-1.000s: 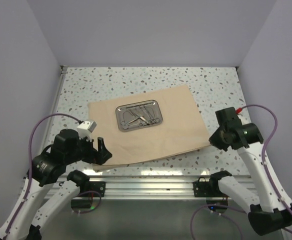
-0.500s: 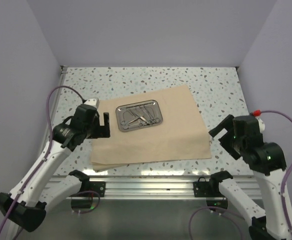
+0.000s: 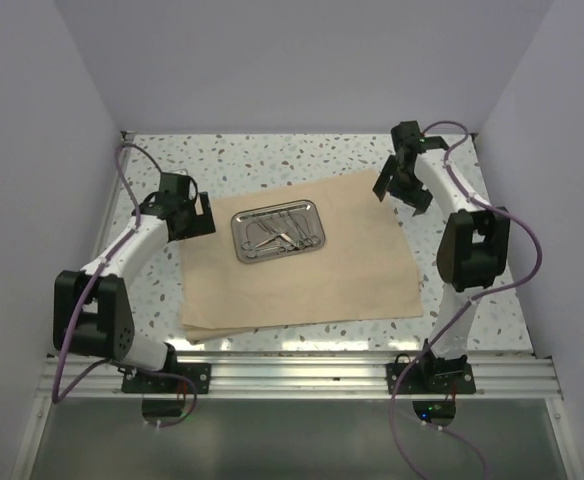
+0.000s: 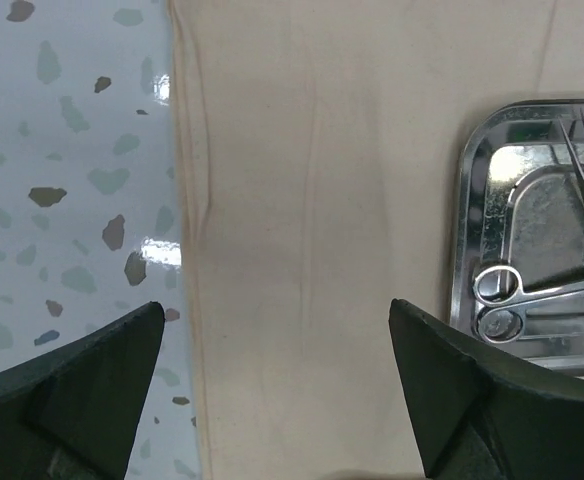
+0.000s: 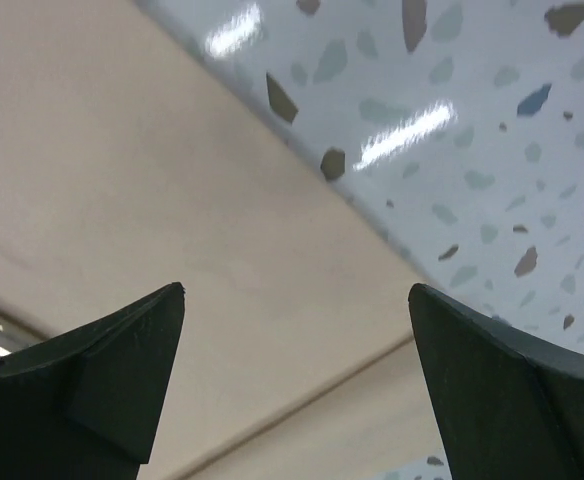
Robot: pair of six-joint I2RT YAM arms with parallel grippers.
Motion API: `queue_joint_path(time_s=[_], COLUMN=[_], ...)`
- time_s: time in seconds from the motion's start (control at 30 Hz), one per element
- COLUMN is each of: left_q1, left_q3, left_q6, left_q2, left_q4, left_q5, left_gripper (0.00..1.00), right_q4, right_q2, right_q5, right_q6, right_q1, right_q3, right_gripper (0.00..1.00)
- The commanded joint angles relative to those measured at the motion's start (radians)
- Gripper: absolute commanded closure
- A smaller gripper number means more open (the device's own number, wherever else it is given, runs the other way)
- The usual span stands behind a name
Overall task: Open and lay out the surgical kit
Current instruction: Move the surgical kit at the center of the board.
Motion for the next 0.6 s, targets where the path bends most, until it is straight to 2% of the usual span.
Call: queue_joint_path(time_s=[0.0,0.27,0.47,0.57], left_q1=[0.030,0.034,0.036,0.036], left_q3=[0.011,0.079,0.111,0.134], left_q6=[0.036,-0.010,-0.061,-0.088], left_q2=[0.089,0.321,0.392,0.390], left_q4=[0.157,0.199,0.188,0.132], left_q5=[0.065,0.066,0.055,-0.014], left_gripper=[0.02,0.05,0.07,0.07], right_q4=[0.026,0.025,0.031,0.057], right_q2=[0.108,0.436,0.510,0.521], right_q5=[0.004,-0.082,-0.152,-0.212], right_q6=[-0.087,-0.145,-0.128,-0.113], right_q1=[-0.077,-0.128,-0.134,-0.133], right_q3=[0.155,0.411,0.472,0.457], right_gripper=[0.02,0.05,0.09,0.10])
